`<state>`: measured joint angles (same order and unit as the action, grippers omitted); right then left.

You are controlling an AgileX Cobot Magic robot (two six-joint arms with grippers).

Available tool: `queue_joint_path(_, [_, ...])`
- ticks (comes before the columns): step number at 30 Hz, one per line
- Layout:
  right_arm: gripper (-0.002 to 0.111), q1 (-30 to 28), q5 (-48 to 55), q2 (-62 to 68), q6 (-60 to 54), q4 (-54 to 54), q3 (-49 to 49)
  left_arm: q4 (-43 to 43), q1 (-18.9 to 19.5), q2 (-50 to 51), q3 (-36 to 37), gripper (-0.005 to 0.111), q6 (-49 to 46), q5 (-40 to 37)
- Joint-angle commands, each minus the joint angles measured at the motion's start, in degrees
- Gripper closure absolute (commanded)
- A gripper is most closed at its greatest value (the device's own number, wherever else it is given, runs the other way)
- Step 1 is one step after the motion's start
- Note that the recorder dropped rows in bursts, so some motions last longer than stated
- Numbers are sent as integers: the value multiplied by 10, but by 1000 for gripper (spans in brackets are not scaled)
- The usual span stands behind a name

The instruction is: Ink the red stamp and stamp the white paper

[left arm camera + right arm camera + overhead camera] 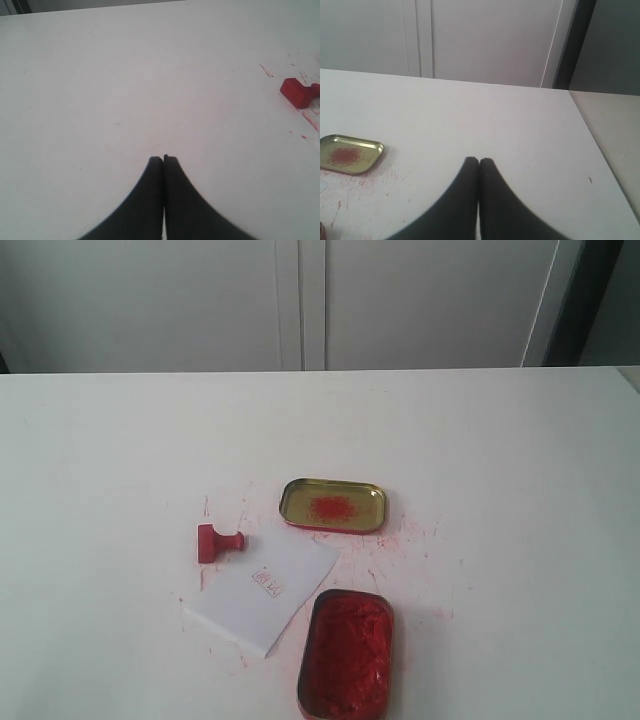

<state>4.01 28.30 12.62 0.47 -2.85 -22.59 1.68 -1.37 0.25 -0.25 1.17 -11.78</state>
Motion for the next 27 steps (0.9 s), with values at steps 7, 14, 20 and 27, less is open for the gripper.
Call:
queue_joint_path(7, [108, 3, 30, -3, -5, -4, 9, 0, 1, -3, 2, 107, 1, 2])
queue_joint_path(14, [108, 6, 30, -3, -5, -4, 9, 0, 1, -3, 2, 107, 1, 2])
queue_joint_path(20, [108, 6, 30, -3, -5, -4, 9, 0, 1, -3, 2, 107, 1, 2])
queue_joint_path(27, [108, 6, 31, -4, -5, -2, 9, 0, 1, -3, 2, 107, 1, 2])
